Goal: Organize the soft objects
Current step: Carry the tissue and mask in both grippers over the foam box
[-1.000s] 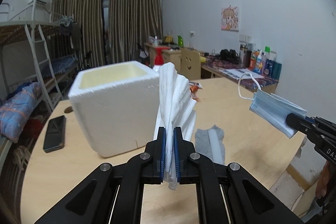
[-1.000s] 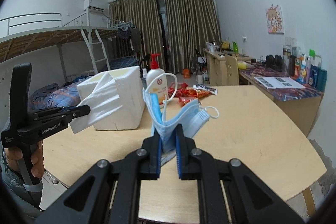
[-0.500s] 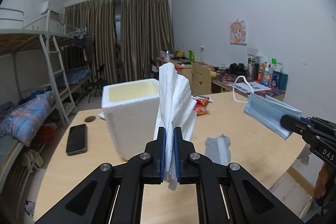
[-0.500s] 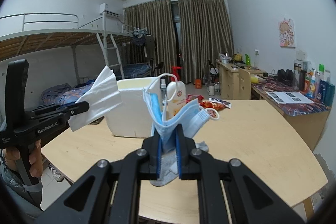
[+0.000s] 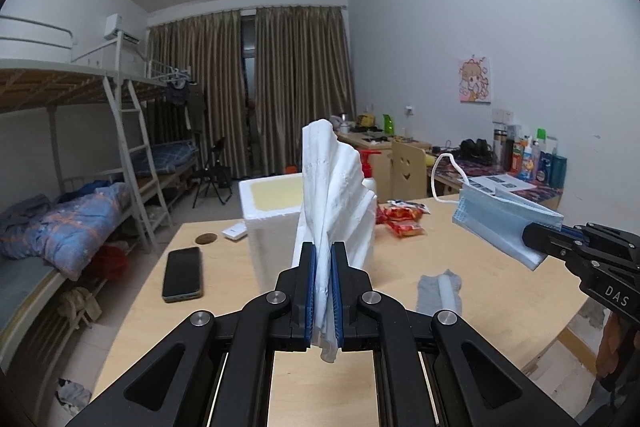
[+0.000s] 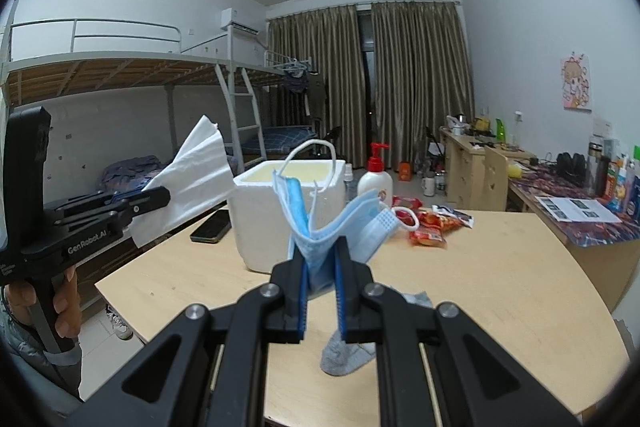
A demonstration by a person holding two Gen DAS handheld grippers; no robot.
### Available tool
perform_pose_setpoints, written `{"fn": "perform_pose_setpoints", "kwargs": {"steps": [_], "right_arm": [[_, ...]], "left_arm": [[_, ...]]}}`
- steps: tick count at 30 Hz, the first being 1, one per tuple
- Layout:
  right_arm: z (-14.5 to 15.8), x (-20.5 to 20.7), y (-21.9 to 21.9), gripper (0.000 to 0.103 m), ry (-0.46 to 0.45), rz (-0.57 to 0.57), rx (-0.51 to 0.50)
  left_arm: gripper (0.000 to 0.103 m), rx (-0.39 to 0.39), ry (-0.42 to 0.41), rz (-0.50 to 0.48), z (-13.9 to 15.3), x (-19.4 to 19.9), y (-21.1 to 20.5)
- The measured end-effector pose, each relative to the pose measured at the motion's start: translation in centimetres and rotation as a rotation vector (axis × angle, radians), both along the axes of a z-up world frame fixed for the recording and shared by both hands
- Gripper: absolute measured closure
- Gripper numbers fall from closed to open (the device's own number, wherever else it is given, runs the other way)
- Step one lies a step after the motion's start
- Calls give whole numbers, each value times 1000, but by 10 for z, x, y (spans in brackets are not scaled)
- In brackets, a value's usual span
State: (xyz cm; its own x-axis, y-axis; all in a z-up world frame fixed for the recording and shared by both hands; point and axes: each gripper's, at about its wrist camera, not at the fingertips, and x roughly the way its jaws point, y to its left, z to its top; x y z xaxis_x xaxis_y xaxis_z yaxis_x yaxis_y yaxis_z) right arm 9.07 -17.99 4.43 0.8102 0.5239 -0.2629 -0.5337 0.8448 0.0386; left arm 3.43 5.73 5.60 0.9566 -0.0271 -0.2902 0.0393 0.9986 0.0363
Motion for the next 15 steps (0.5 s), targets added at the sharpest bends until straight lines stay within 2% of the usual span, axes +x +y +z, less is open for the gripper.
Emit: {"fn": "perform_pose_setpoints", "kwargs": {"steps": [15], "right_arm": [[9,17,24,89,-20,91,-20]], "left_arm": [[95,-14,-14,57,6,6,19]]}}
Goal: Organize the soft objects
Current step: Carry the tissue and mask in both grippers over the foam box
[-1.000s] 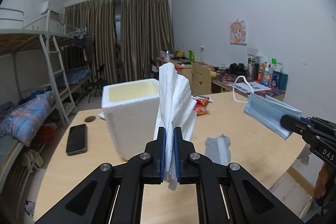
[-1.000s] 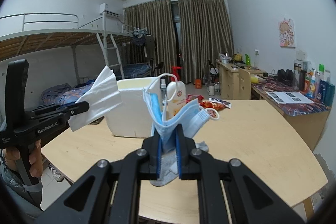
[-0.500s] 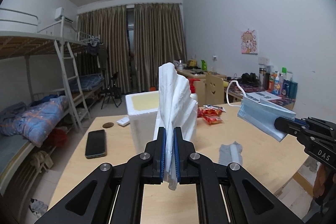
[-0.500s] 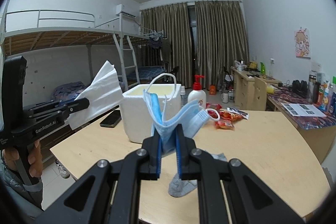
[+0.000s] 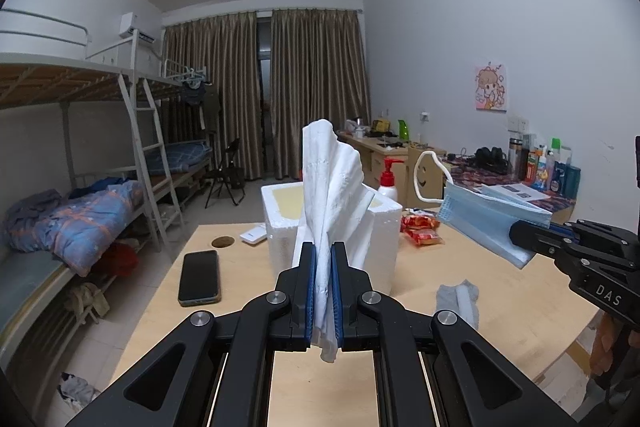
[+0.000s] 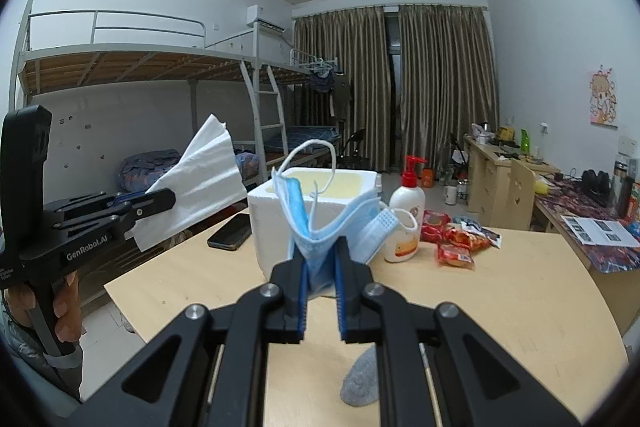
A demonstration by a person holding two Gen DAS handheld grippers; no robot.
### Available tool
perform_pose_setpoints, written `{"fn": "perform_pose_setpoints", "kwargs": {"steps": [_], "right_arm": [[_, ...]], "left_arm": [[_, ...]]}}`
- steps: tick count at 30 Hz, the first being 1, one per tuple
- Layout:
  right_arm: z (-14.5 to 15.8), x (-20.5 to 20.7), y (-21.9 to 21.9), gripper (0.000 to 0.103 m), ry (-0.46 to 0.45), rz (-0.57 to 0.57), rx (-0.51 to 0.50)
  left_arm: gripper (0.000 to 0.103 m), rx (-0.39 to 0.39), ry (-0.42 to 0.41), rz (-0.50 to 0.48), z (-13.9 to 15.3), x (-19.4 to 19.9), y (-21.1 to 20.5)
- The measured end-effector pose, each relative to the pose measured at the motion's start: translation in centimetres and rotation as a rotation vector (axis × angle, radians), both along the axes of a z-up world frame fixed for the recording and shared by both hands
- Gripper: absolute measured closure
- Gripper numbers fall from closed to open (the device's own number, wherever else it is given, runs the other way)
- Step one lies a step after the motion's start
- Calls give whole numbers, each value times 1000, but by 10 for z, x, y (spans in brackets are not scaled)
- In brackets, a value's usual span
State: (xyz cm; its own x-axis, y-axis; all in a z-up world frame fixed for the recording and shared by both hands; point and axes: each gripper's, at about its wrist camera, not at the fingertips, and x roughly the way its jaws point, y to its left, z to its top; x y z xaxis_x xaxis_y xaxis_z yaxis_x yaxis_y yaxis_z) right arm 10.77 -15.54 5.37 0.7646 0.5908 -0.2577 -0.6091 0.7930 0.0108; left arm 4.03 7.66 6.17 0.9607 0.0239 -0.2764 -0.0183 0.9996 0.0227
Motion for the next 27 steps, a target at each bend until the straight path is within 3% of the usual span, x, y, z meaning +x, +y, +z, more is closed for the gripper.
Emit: {"fn": "perform_pose_setpoints", "kwargs": {"steps": [27], "right_arm": [[27,38,27,89,-35,51,-9]], "left_arm": [[95,-22,-22,6,25,44,19]]}}
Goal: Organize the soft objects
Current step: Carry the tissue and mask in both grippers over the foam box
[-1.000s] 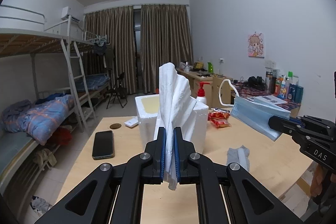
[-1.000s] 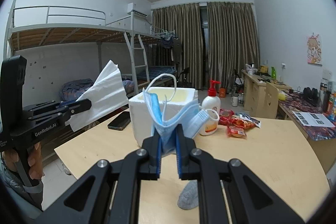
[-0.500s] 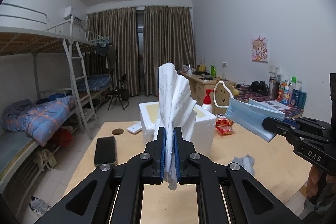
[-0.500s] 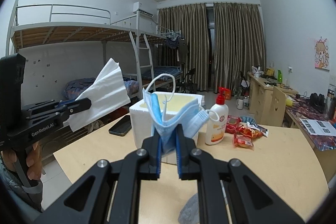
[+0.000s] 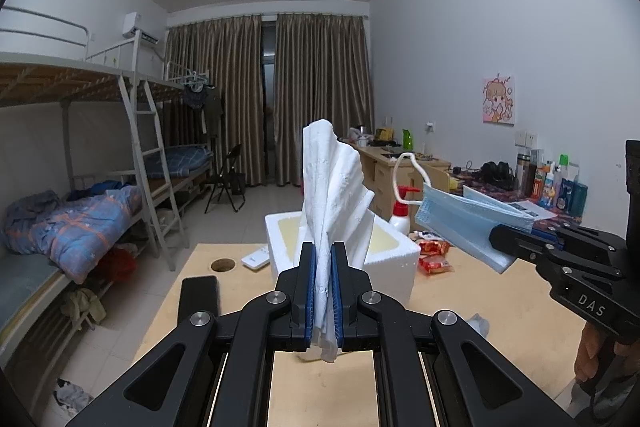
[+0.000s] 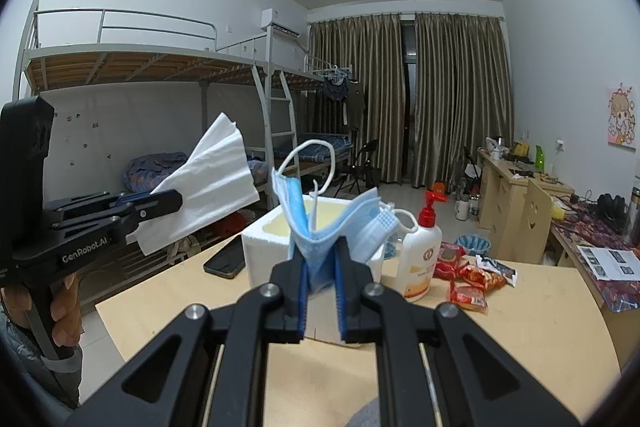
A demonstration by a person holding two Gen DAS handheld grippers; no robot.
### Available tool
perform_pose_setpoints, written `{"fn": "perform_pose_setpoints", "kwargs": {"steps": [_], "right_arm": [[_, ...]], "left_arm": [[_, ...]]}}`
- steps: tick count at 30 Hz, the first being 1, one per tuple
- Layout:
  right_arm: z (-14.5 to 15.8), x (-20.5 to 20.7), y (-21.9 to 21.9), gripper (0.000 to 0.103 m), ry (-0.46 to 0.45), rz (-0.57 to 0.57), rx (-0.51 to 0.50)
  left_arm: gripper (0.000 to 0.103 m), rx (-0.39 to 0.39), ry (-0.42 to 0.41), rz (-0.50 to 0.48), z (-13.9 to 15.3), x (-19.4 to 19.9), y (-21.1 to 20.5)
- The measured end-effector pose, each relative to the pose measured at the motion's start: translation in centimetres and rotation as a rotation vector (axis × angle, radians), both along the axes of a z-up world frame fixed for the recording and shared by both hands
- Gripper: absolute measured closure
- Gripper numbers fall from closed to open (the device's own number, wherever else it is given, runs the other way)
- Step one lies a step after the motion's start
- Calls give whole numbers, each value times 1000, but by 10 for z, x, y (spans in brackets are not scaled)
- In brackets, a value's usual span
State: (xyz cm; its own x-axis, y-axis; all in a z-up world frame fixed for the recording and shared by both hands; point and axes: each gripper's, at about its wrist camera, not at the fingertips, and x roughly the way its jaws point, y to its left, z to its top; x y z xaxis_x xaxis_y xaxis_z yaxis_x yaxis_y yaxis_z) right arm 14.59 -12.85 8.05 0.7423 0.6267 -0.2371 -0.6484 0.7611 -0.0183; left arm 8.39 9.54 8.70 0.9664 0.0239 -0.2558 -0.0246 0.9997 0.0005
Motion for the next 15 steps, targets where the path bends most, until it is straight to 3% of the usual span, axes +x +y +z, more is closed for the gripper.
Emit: {"fn": "perform_pose_setpoints", "kwargs": {"steps": [15], "right_arm": [[6,23,11,89,10,7,6]], "left_arm": [[95,-16,12,-13,5,40,9]]}}
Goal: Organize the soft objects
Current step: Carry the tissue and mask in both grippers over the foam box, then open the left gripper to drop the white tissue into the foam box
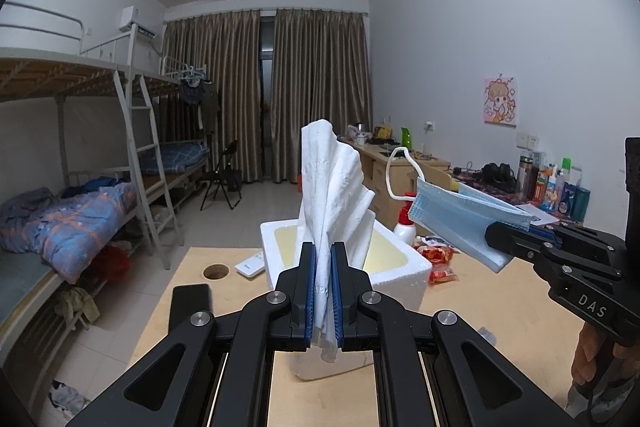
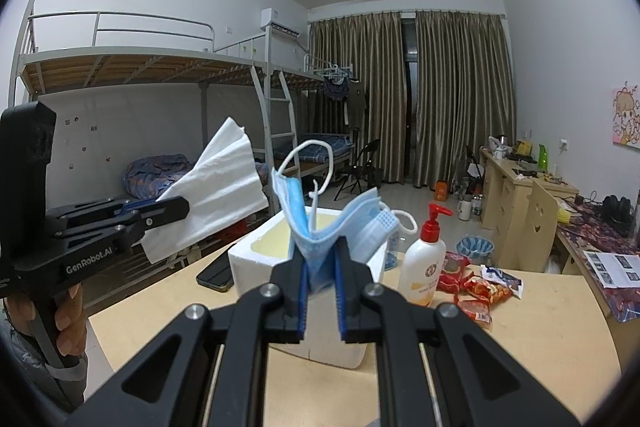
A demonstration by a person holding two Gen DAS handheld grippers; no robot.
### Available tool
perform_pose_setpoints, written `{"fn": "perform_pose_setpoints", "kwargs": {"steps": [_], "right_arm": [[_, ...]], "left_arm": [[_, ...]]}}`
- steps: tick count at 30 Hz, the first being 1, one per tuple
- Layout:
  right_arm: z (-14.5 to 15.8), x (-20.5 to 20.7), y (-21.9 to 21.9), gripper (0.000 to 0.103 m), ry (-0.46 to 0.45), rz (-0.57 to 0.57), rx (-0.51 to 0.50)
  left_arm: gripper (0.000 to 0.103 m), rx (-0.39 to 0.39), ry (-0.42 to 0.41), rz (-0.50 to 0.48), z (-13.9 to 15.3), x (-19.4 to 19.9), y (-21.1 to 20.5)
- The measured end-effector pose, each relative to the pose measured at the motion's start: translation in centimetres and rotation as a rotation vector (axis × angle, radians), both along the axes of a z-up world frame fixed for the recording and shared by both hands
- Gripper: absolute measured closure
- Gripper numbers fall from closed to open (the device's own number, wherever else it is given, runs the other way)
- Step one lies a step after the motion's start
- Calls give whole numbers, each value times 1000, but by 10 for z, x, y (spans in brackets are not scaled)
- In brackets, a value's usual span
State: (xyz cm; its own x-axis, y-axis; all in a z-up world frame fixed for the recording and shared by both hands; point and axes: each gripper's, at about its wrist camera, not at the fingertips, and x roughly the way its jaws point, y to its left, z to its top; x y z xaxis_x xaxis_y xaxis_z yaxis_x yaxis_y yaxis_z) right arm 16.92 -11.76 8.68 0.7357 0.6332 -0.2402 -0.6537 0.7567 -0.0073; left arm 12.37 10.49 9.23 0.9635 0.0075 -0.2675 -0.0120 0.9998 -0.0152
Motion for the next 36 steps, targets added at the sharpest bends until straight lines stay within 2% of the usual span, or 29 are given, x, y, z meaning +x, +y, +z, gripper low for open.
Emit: {"fn": "perform_pose_setpoints", "kwargs": {"steps": [23,36], "right_arm": [[-2,55,26,89,58,-22,-11],[-1,63,25,89,74,-67,7]], "left_arm": [[95,-35,46,-9,-7,75,21],[95,-33,84,-36,-14,115,23]]}}
